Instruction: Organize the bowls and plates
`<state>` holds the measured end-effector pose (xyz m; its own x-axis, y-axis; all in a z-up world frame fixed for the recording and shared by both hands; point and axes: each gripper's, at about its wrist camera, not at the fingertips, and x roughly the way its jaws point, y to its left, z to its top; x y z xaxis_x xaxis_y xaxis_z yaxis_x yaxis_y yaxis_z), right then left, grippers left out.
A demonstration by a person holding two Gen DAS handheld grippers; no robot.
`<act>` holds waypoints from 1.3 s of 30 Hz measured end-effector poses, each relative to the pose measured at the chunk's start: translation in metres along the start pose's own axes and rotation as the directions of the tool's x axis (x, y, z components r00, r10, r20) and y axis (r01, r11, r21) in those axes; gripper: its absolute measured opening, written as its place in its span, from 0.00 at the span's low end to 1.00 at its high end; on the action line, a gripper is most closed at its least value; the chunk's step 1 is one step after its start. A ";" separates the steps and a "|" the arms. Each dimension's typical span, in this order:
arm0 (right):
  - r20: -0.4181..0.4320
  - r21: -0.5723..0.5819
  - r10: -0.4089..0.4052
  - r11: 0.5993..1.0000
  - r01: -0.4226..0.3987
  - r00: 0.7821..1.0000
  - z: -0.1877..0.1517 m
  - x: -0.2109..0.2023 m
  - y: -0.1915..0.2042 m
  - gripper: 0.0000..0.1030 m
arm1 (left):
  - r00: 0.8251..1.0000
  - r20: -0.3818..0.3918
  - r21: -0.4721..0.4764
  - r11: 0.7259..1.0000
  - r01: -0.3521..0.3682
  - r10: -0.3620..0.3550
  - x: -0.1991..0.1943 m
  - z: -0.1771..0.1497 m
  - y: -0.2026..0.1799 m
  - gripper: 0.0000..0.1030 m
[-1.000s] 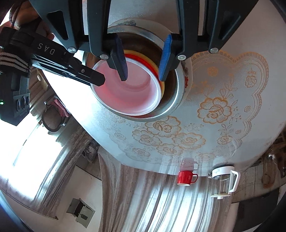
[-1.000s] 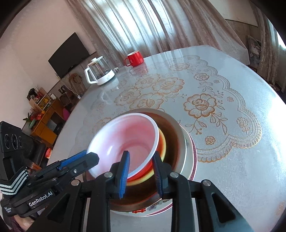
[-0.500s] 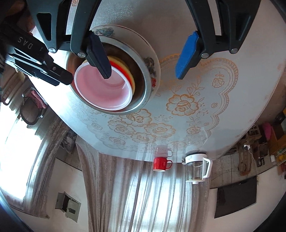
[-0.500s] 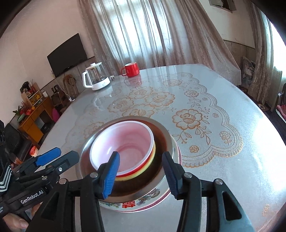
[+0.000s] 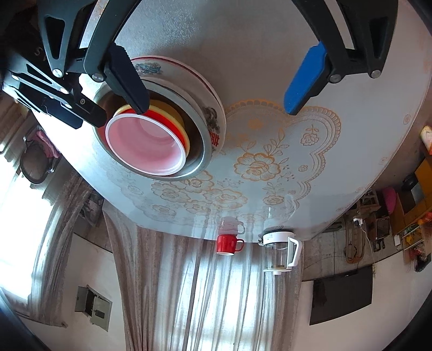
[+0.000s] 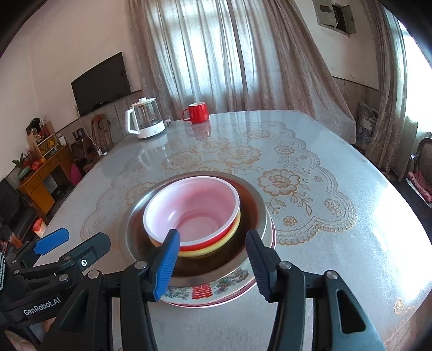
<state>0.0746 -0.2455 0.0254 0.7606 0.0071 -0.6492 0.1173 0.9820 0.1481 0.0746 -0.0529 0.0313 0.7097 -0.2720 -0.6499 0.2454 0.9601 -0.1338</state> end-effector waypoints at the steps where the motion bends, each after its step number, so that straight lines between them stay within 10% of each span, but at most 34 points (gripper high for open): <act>1: -0.001 -0.002 -0.003 1.000 0.003 1.000 -0.001 0.000 0.000 0.50 | 1.000 0.001 0.005 1.000 -0.001 0.001 -0.001 -0.001 -0.001 1.00; 39: 0.017 -0.005 -0.035 0.999 0.036 0.999 -0.001 -0.008 -0.001 0.50 | 0.999 0.025 0.008 0.999 -0.049 0.049 -0.009 -0.008 -0.007 0.95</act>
<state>0.0679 -0.2460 0.0299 0.7665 -0.0309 -0.6415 0.1413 0.9825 0.1215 0.0611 -0.0568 0.0325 0.7372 -0.2265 -0.6366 0.2155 0.9718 -0.0961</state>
